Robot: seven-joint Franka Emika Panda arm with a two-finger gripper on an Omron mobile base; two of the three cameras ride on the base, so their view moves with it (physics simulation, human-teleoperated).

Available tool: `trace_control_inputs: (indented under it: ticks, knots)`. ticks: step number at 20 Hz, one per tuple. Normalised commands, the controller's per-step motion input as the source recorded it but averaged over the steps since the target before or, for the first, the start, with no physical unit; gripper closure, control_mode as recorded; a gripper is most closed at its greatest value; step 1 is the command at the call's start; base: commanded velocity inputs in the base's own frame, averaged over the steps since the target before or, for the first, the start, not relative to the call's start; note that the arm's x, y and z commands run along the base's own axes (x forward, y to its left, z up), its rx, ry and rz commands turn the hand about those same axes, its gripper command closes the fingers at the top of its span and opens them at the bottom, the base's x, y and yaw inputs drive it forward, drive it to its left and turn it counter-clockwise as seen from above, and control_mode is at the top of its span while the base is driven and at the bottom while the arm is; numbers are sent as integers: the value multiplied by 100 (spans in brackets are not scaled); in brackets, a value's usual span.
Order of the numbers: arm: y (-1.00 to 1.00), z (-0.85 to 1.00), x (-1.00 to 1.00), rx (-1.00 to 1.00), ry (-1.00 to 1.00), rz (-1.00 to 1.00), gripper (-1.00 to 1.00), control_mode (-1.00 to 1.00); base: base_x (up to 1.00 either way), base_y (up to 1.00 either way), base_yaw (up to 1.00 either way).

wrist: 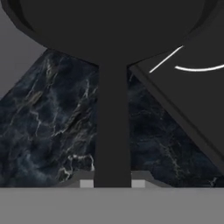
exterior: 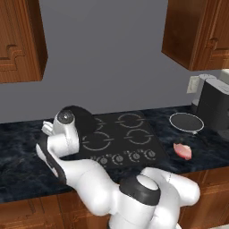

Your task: Place both pans onto different burners. Then place the sweet potato and the steak on different pans.

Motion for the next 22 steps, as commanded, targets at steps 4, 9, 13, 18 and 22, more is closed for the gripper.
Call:
trace_control_inputs:
  ticks: [4, 9, 13, 18, 22]
  knots:
    - [0, 6, -4, 7, 11, -8, 100, -100, 0, 0, 0]
    - [-5, -3, -21, 0, 5, -3, 100, -100, 0, 0, 0]
    - [-14, -16, -39, -5, 0, -1, 100, -100, 0, 0, 0]
    - [-28, -22, -54, -13, 0, -1, 100, -100, 0, 0, 0]
    - [-44, -8, -35, -11, 0, 0, 100, -100, 0, 0, 0]
